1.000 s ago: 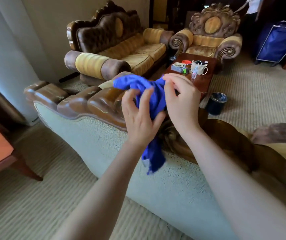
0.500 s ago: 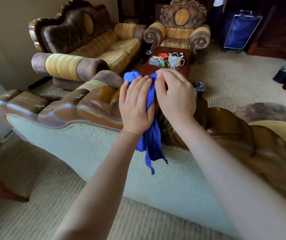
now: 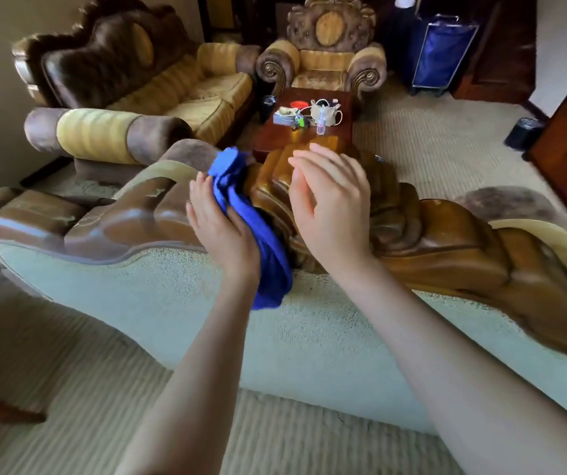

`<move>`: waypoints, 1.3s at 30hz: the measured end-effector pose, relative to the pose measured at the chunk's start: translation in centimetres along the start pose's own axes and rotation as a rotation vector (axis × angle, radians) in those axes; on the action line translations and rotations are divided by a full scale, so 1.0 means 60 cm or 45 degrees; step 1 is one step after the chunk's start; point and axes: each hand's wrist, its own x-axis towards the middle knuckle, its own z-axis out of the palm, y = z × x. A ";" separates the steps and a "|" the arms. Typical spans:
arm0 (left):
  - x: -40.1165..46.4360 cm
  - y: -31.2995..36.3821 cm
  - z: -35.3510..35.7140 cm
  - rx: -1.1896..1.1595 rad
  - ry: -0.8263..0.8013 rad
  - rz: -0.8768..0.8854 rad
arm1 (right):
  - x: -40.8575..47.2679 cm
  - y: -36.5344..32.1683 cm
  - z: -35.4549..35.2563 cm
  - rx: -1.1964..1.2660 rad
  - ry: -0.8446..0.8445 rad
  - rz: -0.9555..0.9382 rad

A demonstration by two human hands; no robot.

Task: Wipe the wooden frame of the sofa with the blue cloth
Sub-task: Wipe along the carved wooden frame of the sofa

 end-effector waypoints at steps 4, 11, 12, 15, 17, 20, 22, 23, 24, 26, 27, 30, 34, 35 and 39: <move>-0.054 0.039 0.025 -0.041 -0.026 0.168 | -0.001 -0.009 0.005 -0.049 -0.051 -0.004; -0.053 0.014 0.028 0.160 -0.007 0.502 | -0.043 -0.015 0.005 -0.072 -0.073 -0.236; -0.043 0.002 0.022 0.214 -0.020 0.599 | -0.060 -0.018 0.006 0.000 -0.080 -0.275; -0.007 -0.042 -0.001 0.342 -0.100 0.840 | -0.118 -0.020 0.011 0.186 -0.181 -0.255; 0.021 -0.076 -0.024 0.460 -0.139 0.856 | -0.155 -0.021 0.020 0.196 -0.281 -0.182; 0.042 -0.097 -0.053 0.608 -0.197 0.799 | -0.179 -0.038 0.034 0.172 -0.610 0.067; 0.036 -0.084 -0.060 0.611 -0.205 0.784 | -0.178 -0.053 0.052 0.168 -1.012 0.403; 0.032 -0.074 -0.064 0.585 -0.185 0.765 | -0.173 -0.060 0.062 0.220 -1.135 0.588; 0.028 -0.065 -0.067 0.550 -0.165 0.734 | -0.169 -0.068 0.073 0.314 -1.173 0.758; 0.026 -0.052 -0.078 0.489 -0.186 0.656 | -0.164 -0.084 0.090 0.457 -1.083 0.992; 0.027 -0.047 -0.084 0.459 -0.233 0.627 | -0.164 -0.092 0.096 0.468 -1.027 1.065; 0.028 -0.031 -0.095 0.341 -0.422 0.546 | -0.169 -0.103 0.099 0.561 -0.894 1.296; 0.021 -0.012 -0.102 0.173 -0.618 0.520 | -0.159 -0.113 0.086 0.948 -0.295 1.822; 0.023 -0.014 -0.105 0.192 -0.636 0.568 | -0.156 -0.116 0.080 0.964 -0.108 1.880; 0.036 -0.021 -0.126 0.304 -0.737 0.796 | -0.153 -0.103 0.061 0.887 0.529 1.933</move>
